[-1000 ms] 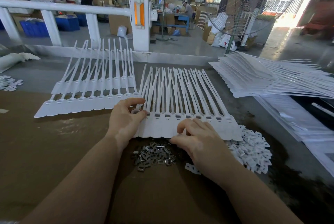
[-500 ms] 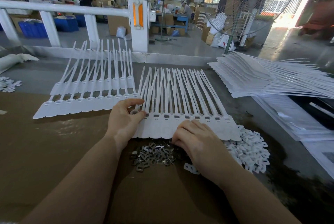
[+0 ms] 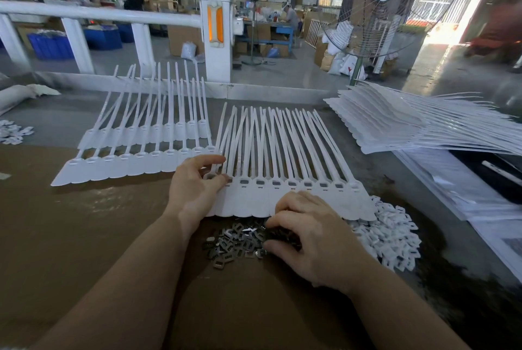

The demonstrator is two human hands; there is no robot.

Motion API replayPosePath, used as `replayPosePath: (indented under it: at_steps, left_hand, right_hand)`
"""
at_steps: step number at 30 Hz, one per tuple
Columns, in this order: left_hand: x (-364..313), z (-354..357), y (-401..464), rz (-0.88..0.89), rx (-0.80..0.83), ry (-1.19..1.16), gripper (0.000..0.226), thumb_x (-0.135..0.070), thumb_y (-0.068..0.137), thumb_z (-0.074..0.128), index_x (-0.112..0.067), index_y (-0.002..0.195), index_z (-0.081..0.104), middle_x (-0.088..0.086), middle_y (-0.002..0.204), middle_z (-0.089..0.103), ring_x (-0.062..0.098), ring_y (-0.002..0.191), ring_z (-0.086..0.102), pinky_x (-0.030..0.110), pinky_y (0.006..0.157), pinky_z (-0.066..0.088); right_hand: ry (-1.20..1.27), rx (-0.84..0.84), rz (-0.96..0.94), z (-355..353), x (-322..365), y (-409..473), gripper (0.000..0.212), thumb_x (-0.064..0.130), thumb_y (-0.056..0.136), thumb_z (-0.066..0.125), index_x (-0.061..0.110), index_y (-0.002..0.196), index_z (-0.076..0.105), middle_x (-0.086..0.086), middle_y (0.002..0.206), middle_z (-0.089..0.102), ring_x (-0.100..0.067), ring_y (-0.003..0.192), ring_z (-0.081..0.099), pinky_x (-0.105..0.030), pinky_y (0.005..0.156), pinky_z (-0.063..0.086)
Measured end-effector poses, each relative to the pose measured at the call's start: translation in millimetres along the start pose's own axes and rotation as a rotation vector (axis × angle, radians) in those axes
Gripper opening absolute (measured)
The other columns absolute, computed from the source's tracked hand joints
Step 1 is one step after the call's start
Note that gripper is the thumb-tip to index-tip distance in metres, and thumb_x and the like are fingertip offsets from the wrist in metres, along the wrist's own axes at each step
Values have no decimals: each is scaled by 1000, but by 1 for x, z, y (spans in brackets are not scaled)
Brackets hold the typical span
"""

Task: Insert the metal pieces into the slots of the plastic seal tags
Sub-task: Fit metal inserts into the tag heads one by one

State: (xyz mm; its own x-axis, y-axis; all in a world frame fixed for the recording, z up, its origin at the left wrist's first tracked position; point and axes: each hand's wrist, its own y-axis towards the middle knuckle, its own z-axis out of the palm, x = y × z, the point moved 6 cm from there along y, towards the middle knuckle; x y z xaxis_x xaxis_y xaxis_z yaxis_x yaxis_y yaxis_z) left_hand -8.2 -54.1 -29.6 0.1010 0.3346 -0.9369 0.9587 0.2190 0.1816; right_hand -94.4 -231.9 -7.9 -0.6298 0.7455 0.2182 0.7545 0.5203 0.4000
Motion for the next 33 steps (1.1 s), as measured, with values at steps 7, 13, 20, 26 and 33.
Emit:
replayPosePath:
  at_steps: [7, 13, 20, 26, 33]
  left_hand:
    - [0, 0, 0, 10, -4, -1, 28, -10, 81, 71, -23, 106, 67, -2, 112, 61, 10, 93, 50, 19, 79, 37]
    - [-1, -1, 0, 25, -10, -7, 27, -9, 83, 69, -23, 105, 67, -4, 109, 60, 5, 85, 49, 11, 69, 37]
    - [-1, -1, 0, 10, -8, 4, 27, -11, 82, 70, -24, 106, 67, -6, 107, 60, 12, 98, 51, 25, 85, 40]
    - [0, -1, 0, -5, -13, -16, 27, -11, 81, 71, -24, 104, 67, -4, 111, 61, 16, 102, 53, 30, 92, 44]
    - [-1, -1, -1, -9, -1, -14, 29, -12, 83, 71, -23, 108, 67, -7, 112, 58, 16, 108, 53, 35, 99, 43]
  right_hand:
    - [39, 2, 5, 2, 0, 1, 11, 25, 79, 66, 15, 78, 68, 4, 83, 60, -13, 81, 54, -31, 75, 45]
    - [36, 12, 7, 3, -1, 1, 14, 28, 83, 62, 15, 79, 66, 6, 84, 60, -11, 82, 53, -29, 77, 43]
    - [63, 44, 12, 5, -2, 2, 11, 28, 81, 66, 17, 80, 66, 8, 86, 60, -9, 84, 51, -31, 80, 41]
    - [68, 23, 14, 5, -3, 2, 8, 22, 84, 65, 16, 80, 60, 8, 85, 57, -7, 83, 48, -26, 80, 39]
    - [149, -158, 153, -7, -13, 1, 10, 18, 89, 60, 15, 81, 55, 11, 78, 53, -3, 76, 45, -11, 70, 37]
